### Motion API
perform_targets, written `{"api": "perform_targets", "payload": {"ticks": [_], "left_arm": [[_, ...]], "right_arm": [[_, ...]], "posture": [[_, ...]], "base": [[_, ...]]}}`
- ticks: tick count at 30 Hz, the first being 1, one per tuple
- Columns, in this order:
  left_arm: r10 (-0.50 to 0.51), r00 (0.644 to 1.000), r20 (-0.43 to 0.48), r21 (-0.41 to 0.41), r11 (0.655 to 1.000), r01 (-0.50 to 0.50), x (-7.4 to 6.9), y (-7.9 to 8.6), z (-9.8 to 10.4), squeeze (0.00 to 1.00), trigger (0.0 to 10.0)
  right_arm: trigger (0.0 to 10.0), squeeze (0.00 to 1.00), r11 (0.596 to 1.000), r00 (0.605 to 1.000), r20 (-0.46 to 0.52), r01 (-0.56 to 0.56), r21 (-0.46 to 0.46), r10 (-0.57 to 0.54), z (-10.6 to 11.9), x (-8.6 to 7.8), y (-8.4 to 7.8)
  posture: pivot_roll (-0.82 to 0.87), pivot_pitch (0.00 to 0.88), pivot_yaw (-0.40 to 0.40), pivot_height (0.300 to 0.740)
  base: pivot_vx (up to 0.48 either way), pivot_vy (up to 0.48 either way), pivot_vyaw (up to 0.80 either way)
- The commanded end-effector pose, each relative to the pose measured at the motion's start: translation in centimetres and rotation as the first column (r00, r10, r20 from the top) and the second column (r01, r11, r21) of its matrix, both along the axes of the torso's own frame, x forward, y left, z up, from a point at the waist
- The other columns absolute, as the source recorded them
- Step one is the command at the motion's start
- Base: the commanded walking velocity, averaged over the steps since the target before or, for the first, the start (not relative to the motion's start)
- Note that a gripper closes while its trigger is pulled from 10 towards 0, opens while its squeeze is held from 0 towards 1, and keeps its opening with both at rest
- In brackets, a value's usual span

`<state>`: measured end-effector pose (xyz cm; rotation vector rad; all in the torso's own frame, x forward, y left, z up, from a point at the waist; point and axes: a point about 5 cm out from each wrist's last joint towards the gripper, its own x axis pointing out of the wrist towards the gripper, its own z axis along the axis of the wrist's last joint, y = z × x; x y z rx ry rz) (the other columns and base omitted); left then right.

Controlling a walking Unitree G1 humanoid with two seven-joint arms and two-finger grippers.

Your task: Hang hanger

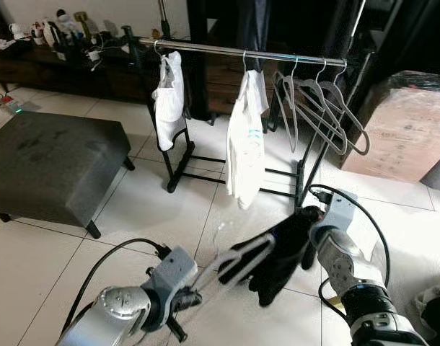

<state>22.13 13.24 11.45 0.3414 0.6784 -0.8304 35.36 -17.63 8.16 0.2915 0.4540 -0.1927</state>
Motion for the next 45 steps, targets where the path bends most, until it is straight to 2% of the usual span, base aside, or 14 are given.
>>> {"api": "perform_targets", "payload": {"ticks": [1, 3, 5, 8, 10, 15, 21, 24, 27, 34, 35, 38, 45], "left_arm": [[-0.039, 0.999, -0.016, 0.001, 0.999, 0.039, -0.5, 0.1, 0.1, 0.0, 10.0], [-0.041, 0.999, -0.016, 0.003, 0.999, 0.041, -0.5, 0.3, 0.1, 0.0, 10.0], [0.002, 1.0, 0.02, -0.008, 1.0, -0.002, 0.1, 0.6, 0.4, 0.0, 10.0], [0.018, 0.999, 0.048, -0.084, 0.996, -0.014, 0.7, 0.3, 0.8, 0.0, 10.0], [0.009, 0.998, 0.063, -0.155, 0.988, 0.001, 0.9, -0.2, 1.2, 0.0, 10.0], [-0.058, 0.997, 0.043, -0.187, 0.98, 0.065, 0.8, -0.9, 1.3, 0.0, 10.0], [-0.109, 0.994, -0.003, -0.156, 0.982, 0.107, -0.1, -0.5, 1.0, 0.0, 10.0], [-0.133, 0.988, -0.074, -0.121, 0.985, 0.123, -1.2, 0.0, 0.6, 0.0, 10.0], [-0.137, 0.986, -0.096, -0.095, 0.987, 0.128, -1.6, 0.3, 0.3, 0.0, 10.0], [-0.135, 0.987, -0.086, -0.099, 0.987, 0.127, -1.4, 0.1, 0.4, 0.0, 10.0], [-0.106, 0.993, -0.041, -0.082, 0.991, 0.103, -0.7, 0.1, 0.5, 0.0, 10.0], [-0.076, 0.997, 0.004, -0.09, 0.993, 0.076, 0.0, 0.0, 1.0, 0.0, 10.0], [-0.081, 0.997, 0.007, -0.081, 0.993, 0.081, -0.2, 0.2, 1.3, 0.0, 10.0]], "right_arm": [[10.0, 0.0, 1.0, 0.999, -0.042, 0.003, -0.019, -0.004, -0.6, -0.3, 0.0], [10.0, 0.0, 1.0, 0.998, -0.055, 0.0, -0.021, -0.001, -0.7, -0.4, 0.1], [10.0, 0.0, 1.0, 0.998, -0.062, -0.009, -0.009, 0.008, -0.7, -0.2, 0.6], [10.0, 0.0, 1.0, 0.998, -0.052, -0.026, 0.009, 0.026, -0.3, -0.1, 1.2], [10.0, 0.0, 0.999, 0.998, -0.045, -0.049, 0.015, 0.049, 0.0, 0.0, 1.6], [10.0, 0.0, 0.998, 0.997, -0.045, -0.059, 0.017, 0.06, 0.0, 0.0, 1.7], [10.0, 0.0, 0.998, 0.997, -0.054, -0.061, 0.02, 0.062, -0.3, -0.2, 1.7], [10.0, 0.0, 0.998, 0.996, -0.06, -0.06, 0.023, 0.061, -0.4, -0.2, 1.7], [10.0, 0.0, 0.998, 0.996, -0.061, -0.057, 0.024, 0.059, -0.4, -0.1, 1.8], [10.0, 0.0, 0.998, 0.997, -0.057, -0.057, 0.029, 0.059, -0.2, 0.0, 1.8], [10.0, 0.0, 0.998, 0.997, -0.057, -0.057, 0.028, 0.058, -0.2, 0.0, 1.8], [10.0, 0.0, 0.998, 0.997, -0.058, -0.057, 0.028, 0.058, -0.3, 0.0, 1.6], [10.0, 0.0, 0.998, 0.997, -0.062, -0.052, 0.025, 0.054, -0.4, -0.1, 1.4]], "posture": [[0.0, 0.163, 0.003, 0.74], [0.0, 0.163, 0.004, 0.74], [0.0, 0.165, 0.004, 0.74], [-0.01, 0.166, 0.005, 0.74], [-0.01, 0.167, 0.006, 0.74], [-0.02, 0.169, 0.008, 0.74], [-0.01, 0.171, 0.01, 0.74], [-0.01, 0.173, 0.012, 0.74], [0.0, 0.173, 0.013, 0.74], [-0.01, 0.172, 0.012, 0.74], [-0.01, 0.172, 0.012, 0.74], [-0.01, 0.171, 0.012, 0.74], [-0.01, 0.173, 0.012, 0.74]], "base": [[0.0, 0.0, 0.0], [0.0, 0.0, 0.0], [0.0, 0.0, 0.0], [0.0, 0.0, 0.0], [0.0, 0.0, 0.0], [0.0, 0.0, 0.0], [0.0, 0.0, 0.0], [0.0, 0.0, 0.0], [0.0, 0.0, 0.0], [0.0, 0.0, 0.0], [0.0, 0.0, 0.0], [0.0, 0.0, 0.0], [0.0, 0.0, 0.0]]}}
